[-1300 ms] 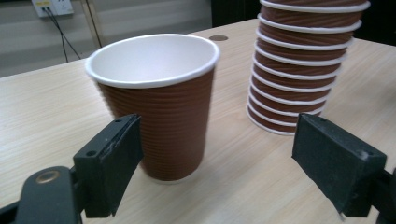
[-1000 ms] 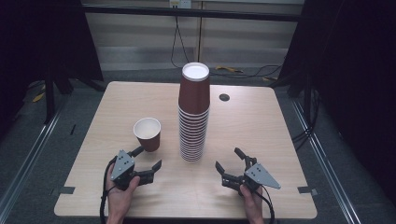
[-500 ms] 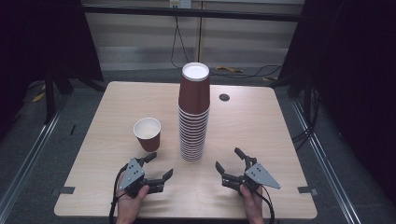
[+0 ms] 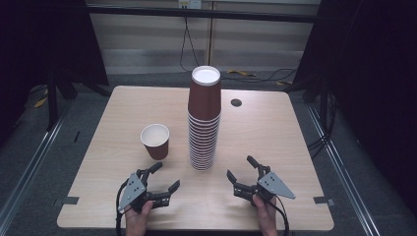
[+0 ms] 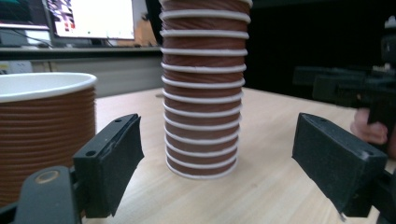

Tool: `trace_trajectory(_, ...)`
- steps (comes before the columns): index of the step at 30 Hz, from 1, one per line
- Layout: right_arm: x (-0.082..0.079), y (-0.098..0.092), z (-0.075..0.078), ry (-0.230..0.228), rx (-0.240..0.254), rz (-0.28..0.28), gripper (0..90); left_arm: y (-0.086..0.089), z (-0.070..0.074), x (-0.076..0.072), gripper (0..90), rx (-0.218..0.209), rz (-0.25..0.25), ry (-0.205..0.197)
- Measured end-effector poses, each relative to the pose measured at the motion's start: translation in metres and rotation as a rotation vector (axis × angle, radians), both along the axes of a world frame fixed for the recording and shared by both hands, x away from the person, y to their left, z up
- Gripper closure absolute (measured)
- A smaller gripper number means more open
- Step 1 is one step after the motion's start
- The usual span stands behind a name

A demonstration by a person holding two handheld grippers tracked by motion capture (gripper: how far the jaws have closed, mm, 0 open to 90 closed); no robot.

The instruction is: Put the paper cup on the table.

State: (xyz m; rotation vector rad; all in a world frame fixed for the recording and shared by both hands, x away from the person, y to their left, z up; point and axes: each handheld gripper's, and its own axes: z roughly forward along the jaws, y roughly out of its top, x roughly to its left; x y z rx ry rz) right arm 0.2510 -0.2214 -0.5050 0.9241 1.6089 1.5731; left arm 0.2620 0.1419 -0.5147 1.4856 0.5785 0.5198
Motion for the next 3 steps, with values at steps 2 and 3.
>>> trace_trajectory(2, 0.0003, 0.0001, 0.0, -0.002, -0.001, -0.008, 13.1, 0.0013, 0.0006, 0.0018, 15.7, 0.018, -0.006, -0.011)
trace_trajectory(3, 0.0003, 0.0002, 0.0001, 0.001, -0.004, -0.015, 13.1, 0.0011, 0.0006, 0.0015, 15.7, 0.017, -0.003, -0.013)
